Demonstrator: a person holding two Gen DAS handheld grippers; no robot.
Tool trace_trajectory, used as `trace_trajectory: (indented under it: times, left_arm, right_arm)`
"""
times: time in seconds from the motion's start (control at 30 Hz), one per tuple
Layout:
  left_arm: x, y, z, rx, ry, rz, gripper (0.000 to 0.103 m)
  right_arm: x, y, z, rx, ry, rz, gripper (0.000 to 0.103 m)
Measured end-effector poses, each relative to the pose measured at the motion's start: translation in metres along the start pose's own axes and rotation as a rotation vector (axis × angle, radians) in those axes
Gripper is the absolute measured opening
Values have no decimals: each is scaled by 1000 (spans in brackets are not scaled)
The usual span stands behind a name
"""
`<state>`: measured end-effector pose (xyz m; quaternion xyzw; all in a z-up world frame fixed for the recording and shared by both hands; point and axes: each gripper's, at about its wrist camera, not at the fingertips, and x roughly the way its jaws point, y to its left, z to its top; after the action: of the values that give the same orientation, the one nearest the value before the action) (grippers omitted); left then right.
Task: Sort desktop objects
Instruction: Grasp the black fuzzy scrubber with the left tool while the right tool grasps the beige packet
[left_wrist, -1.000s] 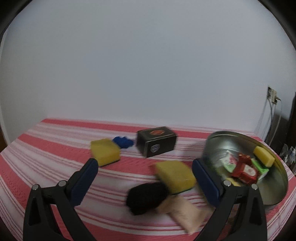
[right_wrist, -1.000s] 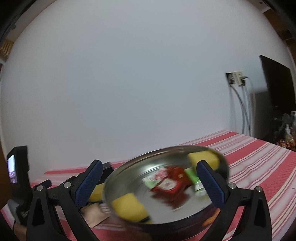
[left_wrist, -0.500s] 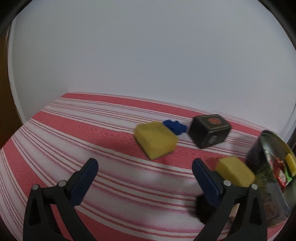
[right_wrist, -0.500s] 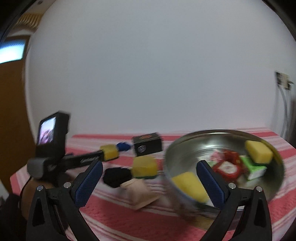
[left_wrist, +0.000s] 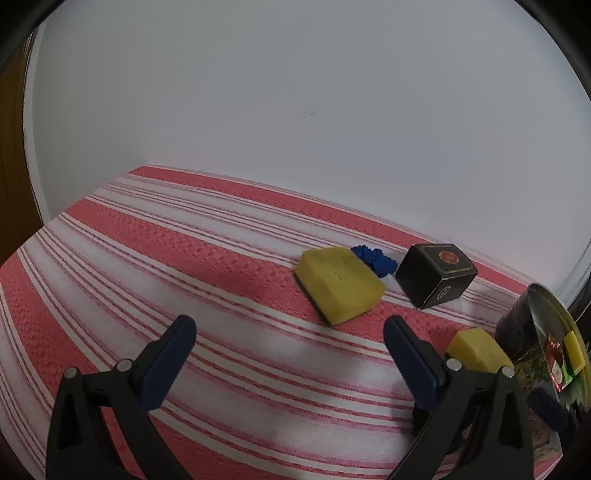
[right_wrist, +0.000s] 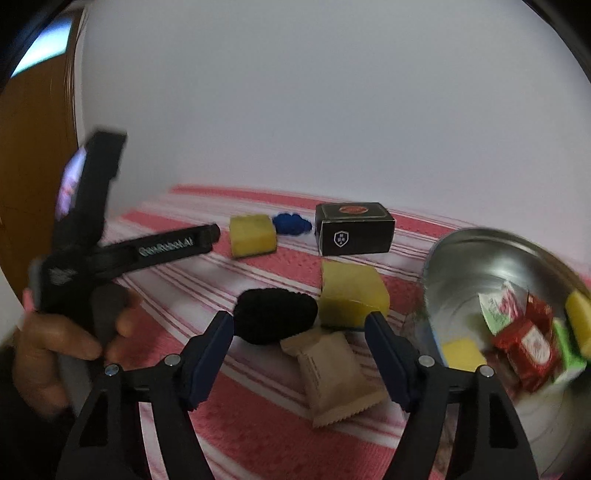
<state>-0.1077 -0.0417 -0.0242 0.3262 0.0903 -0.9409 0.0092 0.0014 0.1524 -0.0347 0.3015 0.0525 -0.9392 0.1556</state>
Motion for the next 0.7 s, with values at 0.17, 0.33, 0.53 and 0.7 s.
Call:
trace_trajectory:
  times: [0.17, 0.33, 0.53, 0.7]
  left_arm:
    - [0, -1, 0, 4, -11, 2, 102]
    - [-2, 2, 1, 2, -16, 7, 102]
    - [-1, 4, 2, -5, -15, 6, 102]
    - [-1, 5, 1, -11, -16, 3, 102]
  right_arm:
    - [15, 8, 3, -69, 40, -14, 75]
    - [28, 10, 2, -62, 111, 13, 69]
    - [45, 3, 1, -33, 193, 9, 68]
    - [49, -1, -5, 23, 253, 62, 65]
